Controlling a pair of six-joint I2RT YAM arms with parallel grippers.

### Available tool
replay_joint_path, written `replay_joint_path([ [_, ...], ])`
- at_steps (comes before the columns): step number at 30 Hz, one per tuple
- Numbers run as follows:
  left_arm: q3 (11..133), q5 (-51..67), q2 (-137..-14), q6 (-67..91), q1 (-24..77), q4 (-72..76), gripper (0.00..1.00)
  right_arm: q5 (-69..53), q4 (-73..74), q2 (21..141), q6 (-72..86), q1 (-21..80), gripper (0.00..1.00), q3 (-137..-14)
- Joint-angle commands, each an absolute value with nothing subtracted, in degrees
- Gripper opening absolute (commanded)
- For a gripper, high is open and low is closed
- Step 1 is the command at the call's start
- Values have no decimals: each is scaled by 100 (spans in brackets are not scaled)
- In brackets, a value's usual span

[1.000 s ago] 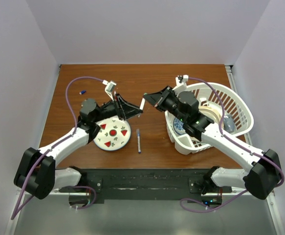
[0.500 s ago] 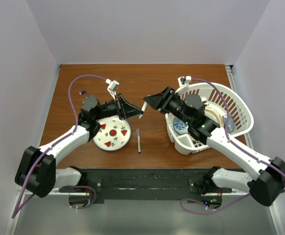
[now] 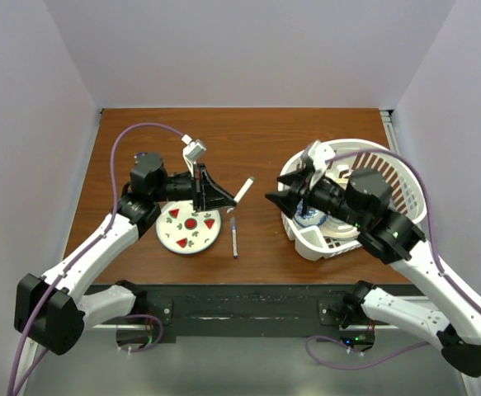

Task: Insert the pens into the pen caps

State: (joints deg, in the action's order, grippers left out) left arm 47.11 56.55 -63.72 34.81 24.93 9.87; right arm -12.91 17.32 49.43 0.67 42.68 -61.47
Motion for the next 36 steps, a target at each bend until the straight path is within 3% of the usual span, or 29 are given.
replay_joint_path([
  [1,4939,5906,-6319,3768,2514,220,0,-573,1931,5044,-2300,4849,58,-6257],
  [5,5132,6073,-6424,4104,2514,-182,0,157,1891,5502,-3898,5598,60,-6311],
  [8,5264,6108,-6495,4157,2514,-447,0,18,1574,5467,-4384,5792,58,-6100],
  [15,5335,6179,-6504,4368,2514,-474,0,606,1109,5537,-5211,6327,49,-5679],
  [24,5116,6504,-6636,4877,2514,130,0,1081,677,5757,-5915,6635,51,-5423],
  [31,5150,6601,-6592,5080,2514,228,0,1213,580,5959,-6327,6785,41,-5414],
  [36,5194,6864,-6618,5343,2514,457,0,1248,378,5950,-6486,6908,26,-5239],
])
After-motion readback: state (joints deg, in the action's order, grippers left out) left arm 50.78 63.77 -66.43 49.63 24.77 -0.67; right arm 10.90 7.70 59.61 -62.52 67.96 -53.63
